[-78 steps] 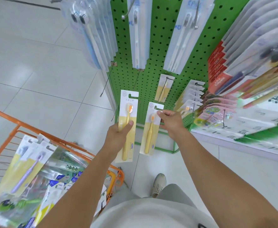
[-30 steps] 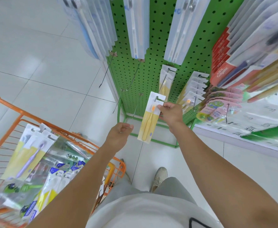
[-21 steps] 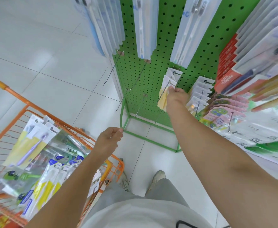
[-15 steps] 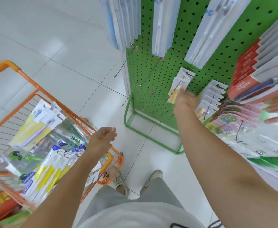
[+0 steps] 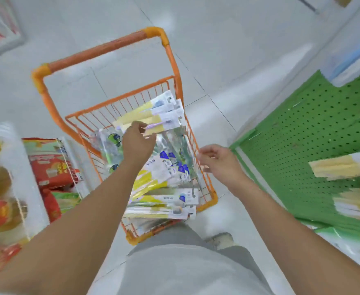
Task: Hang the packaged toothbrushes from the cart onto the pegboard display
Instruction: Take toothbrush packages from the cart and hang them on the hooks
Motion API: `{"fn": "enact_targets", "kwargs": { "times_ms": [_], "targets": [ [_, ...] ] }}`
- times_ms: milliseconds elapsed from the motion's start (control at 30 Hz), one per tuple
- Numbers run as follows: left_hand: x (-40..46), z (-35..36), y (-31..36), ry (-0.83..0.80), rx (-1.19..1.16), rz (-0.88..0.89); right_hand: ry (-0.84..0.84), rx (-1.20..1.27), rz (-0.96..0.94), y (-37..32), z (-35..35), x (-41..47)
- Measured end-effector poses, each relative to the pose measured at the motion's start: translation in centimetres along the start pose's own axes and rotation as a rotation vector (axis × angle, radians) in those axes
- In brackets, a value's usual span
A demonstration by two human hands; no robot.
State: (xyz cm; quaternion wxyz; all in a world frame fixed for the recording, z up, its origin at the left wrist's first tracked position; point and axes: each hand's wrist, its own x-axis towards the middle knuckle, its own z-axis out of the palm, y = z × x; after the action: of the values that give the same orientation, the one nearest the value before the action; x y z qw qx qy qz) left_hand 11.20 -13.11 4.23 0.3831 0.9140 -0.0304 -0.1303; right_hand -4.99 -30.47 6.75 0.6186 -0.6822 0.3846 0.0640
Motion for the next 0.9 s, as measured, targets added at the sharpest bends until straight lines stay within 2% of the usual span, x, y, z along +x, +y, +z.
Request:
{"fn": "enact_targets", "kwargs": {
  "times_ms": [100, 267, 367, 467, 700, 800, 900],
  "targets": [
    [4.3, -1.5, -3.5, -0.088, 0.178, 0.003, 0.110, -0.151, -0.079, -3.0, 3.6, 4.6],
    [11.1, -1.7, -5.2, -0.222, 0.290, 0.137, 0.211, -0.250, 0.035, -4.8, 7.5, 11.9],
    [14.2, -0.3, -5.3, -0.340, 0.344, 0.150, 0.249, -0.341, 0.076, -4.1, 8.3, 14.5],
    [15.4, 1.0, -5.6, -0.365, 0.381, 0.153, 0.285, -0.363, 0.057, -3.8, 8.9, 15.8],
    [16.1, 0.3, -5.1, -0.290, 0.373, 0.212, 0.390, -0.194, 0.060, -3.3, 8.9, 16.4],
    [16.4, -0.2, -4.3, -0.258, 0.392, 0.241, 0.342, -0.075, 0.052, -3.1, 8.6, 15.6],
    [16.3, -0.9, -3.7, -0.359, 0.322, 0.265, 0.271, 0.102, 0.062, -3.4, 8.3, 14.3]
  ]
}}
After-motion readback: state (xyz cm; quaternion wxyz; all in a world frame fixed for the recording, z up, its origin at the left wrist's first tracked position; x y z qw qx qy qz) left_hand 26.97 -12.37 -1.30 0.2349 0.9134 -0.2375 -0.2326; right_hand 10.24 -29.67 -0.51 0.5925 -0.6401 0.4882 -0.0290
